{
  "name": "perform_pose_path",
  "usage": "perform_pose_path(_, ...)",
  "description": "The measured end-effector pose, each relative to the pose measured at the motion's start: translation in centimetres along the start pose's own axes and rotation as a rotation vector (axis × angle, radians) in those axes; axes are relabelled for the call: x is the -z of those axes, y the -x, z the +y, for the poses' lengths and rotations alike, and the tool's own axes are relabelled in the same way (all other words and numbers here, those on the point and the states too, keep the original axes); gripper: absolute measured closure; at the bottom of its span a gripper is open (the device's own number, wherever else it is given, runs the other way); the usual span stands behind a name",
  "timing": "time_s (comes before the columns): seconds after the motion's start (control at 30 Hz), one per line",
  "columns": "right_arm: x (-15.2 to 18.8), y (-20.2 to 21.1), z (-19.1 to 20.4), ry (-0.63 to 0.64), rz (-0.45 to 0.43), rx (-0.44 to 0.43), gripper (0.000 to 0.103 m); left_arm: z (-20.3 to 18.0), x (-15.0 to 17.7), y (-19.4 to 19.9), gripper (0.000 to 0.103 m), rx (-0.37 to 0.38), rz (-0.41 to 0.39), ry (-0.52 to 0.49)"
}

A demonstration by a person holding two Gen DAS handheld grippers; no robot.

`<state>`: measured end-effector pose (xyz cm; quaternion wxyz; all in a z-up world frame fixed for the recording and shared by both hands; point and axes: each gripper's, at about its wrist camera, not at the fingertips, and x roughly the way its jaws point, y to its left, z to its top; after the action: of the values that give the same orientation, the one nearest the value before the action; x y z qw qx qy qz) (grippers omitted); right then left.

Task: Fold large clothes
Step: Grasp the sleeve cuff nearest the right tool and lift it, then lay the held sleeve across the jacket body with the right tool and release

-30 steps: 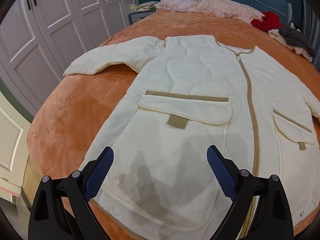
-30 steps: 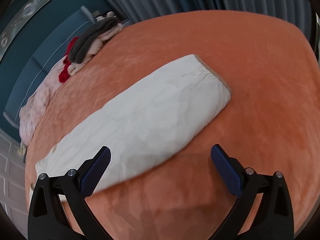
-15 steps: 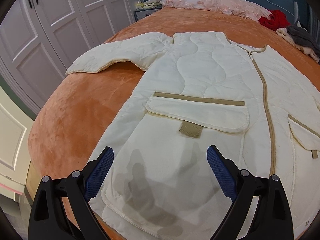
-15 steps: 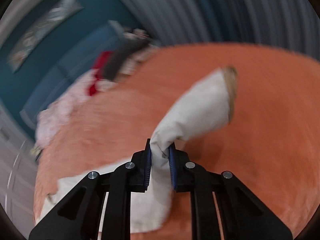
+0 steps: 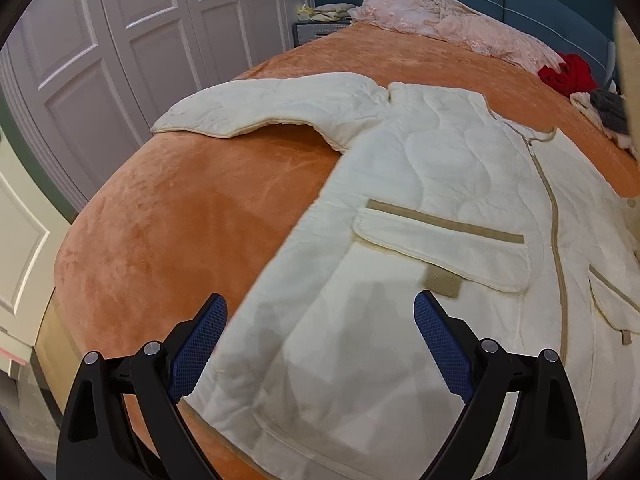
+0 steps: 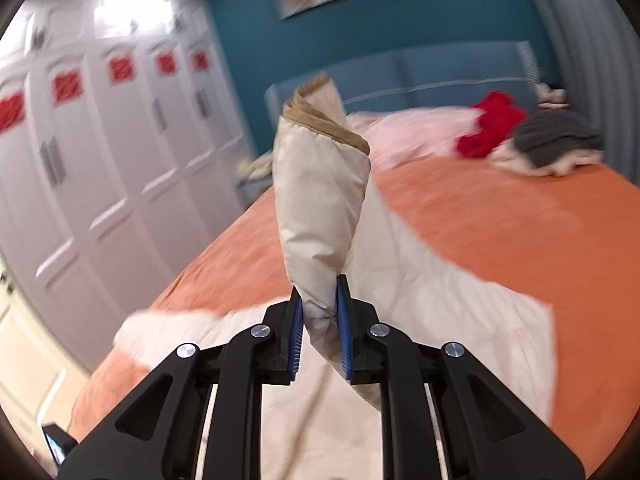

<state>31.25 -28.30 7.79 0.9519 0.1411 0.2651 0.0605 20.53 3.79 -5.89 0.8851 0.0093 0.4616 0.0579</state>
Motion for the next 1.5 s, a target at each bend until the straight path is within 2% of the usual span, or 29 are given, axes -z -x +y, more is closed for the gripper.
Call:
perform_pose_path(0.1, 2.9, -4.2, 3.8, 0.057, 0.106, -0.042, 0.088, 1.4, -0.4, -0.5, 0.011, 0.003, 0.003, 0.025)
perform_pose_path(0.23, 7.7, -7.8, 6.3, 0.12, 0.24, -0.072, 0.085, 2.6, -0.9, -1.1, 0.011, 0.003, 0.004, 0.048)
perform_pose_path(0.3, 9.9, -8.8, 7.6, 0.169, 0.283, -0.056, 0.074, 3.1, -1.1, -1.5, 0.011, 0.01, 0.009, 0.058)
perform_pose_path(0.33, 11.1, -9.0, 8.2, 0.187, 0.303, -0.064, 0.057, 3.1, -1.2, -1.7, 0.011, 0.014, 0.012, 0.06)
perform_pose_path(0.37, 11.8, -9.3, 9.2, 0.191, 0.31, -0.077, 0.047, 3.2, -1.3, -1.9, 0.011, 0.02, 0.016, 0.064)
perform_pose_path(0.47, 12.7, -6.6, 9.2, 0.168, 0.301, -0.12, 0.042, 3.4, -1.8, -2.4, 0.011, 0.073, 0.032, 0.088)
perform_pose_path(0.57, 13.0, -2.8, 6.7, 0.09, 0.236, -0.074, 0.031, 3.1, -3.4, -2.7, 0.011, 0.197, 0.042, 0.137)
perform_pose_path(0.67, 13.3, 0.0, 1.5, -0.058, 0.207, 0.001, 0.029, 1.7, -5.7, -3.3, 0.011, 0.316, 0.046, 0.174)
perform_pose_path(0.7, 13.7, 1.3, -1.4, -0.145, 0.198, 0.043, 0.029, 1.0, -6.5, -3.8, 0.011, 0.364, 0.054, 0.189)
perform_pose_path(0.77, 14.6, 3.0, -5.6, -0.278, 0.181, 0.091, 0.029, -0.6, -7.7, -5.4, 0.011, 0.441, 0.093, 0.226)
perform_pose_path(0.8, 15.3, 4.2, -8.8, -0.388, 0.166, 0.13, 0.029, -1.1, -8.0, -6.1, 0.011, 0.466, 0.111, 0.243)
perform_pose_path(0.9, 16.5, 6.0, -14.7, -0.581, 0.119, 0.174, 0.027, -3.1, -8.8, -9.3, 0.011, 0.546, 0.205, 0.332)
perform_pose_path(0.93, 16.7, 6.1, -15.8, -0.612, 0.11, 0.183, 0.027, -3.4, -8.9, -9.8, 0.012, 0.554, 0.213, 0.351)
perform_pose_path(1.0, 16.9, 5.7, -18.1, -0.677, 0.098, 0.178, 0.029, -4.3, -9.1, -10.3, 0.014, 0.556, 0.209, 0.373)
perform_pose_path(1.07, 16.9, 4.6, -19.5, -0.725, 0.099, 0.155, 0.037, -4.9, -9.5, -10.3, 0.027, 0.537, 0.2, 0.368)
perform_pose_path(1.1, 17.0, 3.8, -20.2, -0.754, 0.102, 0.152, 0.042, -5.2, -9.7, -10.3, 0.044, 0.53, 0.2, 0.358)
perform_pose_path(1.13, 16.9, 3.1, -20.7, -0.774, 0.102, 0.147, 0.054, -5.3, -9.8, -10.3, 0.051, 0.527, 0.203, 0.351)
perform_pose_path(1.17, 16.8, 2.7, -21.1, -0.786, 0.104, 0.145, 0.072, -5.6, -10.0, -10.3, 0.069, 0.508, 0.202, 0.341)
perform_pose_path(1.2, 16.4, 2.3, -21.2, -0.79, 0.106, 0.148, 0.084, -5.5, -10.2, -10.3, 0.089, 0.492, 0.195, 0.33)
perform_pose_path(1.23, 16.0, 2.4, -21.2, -0.784, 0.093, 0.141, 0.093, -5.6, -10.5, -10.1, 0.096, 0.482, 0.18, 0.306)
perform_pose_path(1.3, 14.5, 4.2, -19.9, -0.709, 0.006, 0.133, 0.095, -5.3, -11.1, -9.1, 0.097, 0.495, 0.137, 0.273)
perform_pose_path(1.37, 13.7, 5.2, -18.2, -0.614, -0.021, 0.171, 0.095, -5.2, -11.0, -8.0, 0.098, 0.48, 0.088, 0.226)
perform_pose_path(1.43, 14.1, 4.5, -17.5, -0.544, 0.026, 0.235, 0.095, -5.6, -10.3, -7.8, 0.098, 0.442, 0.059, 0.164)
perform_pose_path(1.5, 15.4, 2.2, -17.7, -0.504, 0.123, 0.311, 0.095, -6.3, -9.1, -9.2, 0.098, 0.395, 0.08, 0.117)
